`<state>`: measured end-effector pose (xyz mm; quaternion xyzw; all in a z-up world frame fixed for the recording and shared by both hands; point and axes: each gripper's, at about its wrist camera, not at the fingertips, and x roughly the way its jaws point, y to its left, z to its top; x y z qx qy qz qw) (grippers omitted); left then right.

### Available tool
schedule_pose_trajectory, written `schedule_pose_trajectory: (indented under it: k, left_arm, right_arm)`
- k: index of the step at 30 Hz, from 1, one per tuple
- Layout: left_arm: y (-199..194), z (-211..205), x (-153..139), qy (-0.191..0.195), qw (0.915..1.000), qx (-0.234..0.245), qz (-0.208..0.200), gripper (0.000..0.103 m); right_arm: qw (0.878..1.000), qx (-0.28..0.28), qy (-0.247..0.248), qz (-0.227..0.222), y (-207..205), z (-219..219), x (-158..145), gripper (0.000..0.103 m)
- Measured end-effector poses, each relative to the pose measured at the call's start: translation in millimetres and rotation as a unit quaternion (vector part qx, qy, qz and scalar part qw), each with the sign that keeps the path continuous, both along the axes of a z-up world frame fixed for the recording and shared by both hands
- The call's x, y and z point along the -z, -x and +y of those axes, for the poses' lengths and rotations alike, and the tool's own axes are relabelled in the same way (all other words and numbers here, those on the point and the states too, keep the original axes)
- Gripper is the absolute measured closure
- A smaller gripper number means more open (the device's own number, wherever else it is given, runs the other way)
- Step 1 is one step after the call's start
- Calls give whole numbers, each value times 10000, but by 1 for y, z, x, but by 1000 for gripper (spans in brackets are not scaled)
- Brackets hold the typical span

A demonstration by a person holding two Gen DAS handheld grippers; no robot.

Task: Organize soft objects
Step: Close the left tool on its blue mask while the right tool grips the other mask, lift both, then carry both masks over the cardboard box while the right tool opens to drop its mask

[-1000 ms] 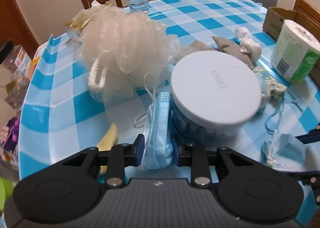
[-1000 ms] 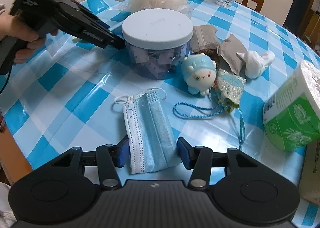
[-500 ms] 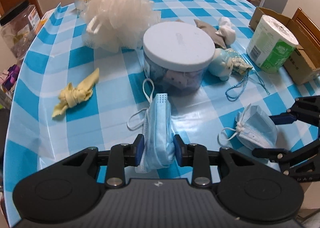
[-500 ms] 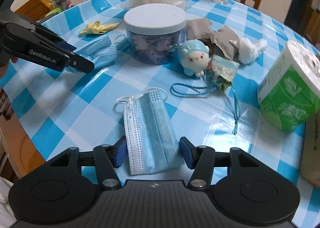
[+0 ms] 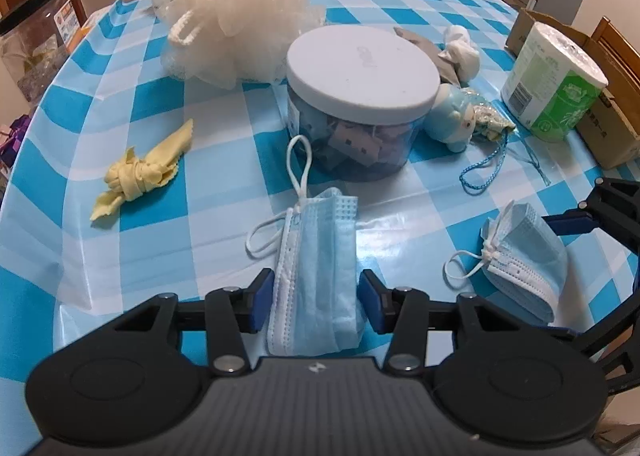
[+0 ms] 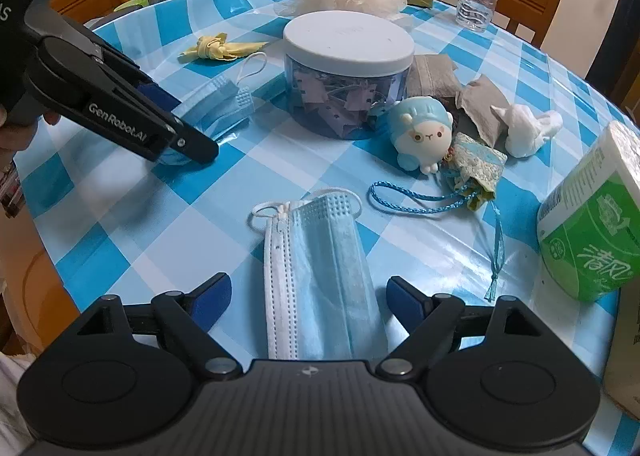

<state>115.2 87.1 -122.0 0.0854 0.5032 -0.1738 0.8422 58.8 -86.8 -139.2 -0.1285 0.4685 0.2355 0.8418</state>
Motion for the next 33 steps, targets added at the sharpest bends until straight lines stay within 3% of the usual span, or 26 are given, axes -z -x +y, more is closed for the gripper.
schedule_pose_trajectory:
  k: [5,8,13,17,26,33]
  left_arm:
    - [-1,1,0,32,10000,14,7,55]
    - [0,2,-2,103,9999,47,29,56]
    - [1,1,-4,107,9998,133,65,72]
    - [3,0,-11,113,9997,233,4,76]
    - [15,-14,-41,30,9992,395,4,78]
    - [33,-53,-78,129,9979,623,73,78]
  right_arm:
    - [9999,99,36,24,-3,1,-2,22]
    - [9998,159,67,61,-4,0,-6,36]
    - [9994,243,214,127,-6,2,-10,55]
    - [9990,315,289,110,-4,2,-16,62]
    - [9997,170,195,34,3,-19,-42,63]
    - [9998,-74,106,-155,17,-66,-83,63]
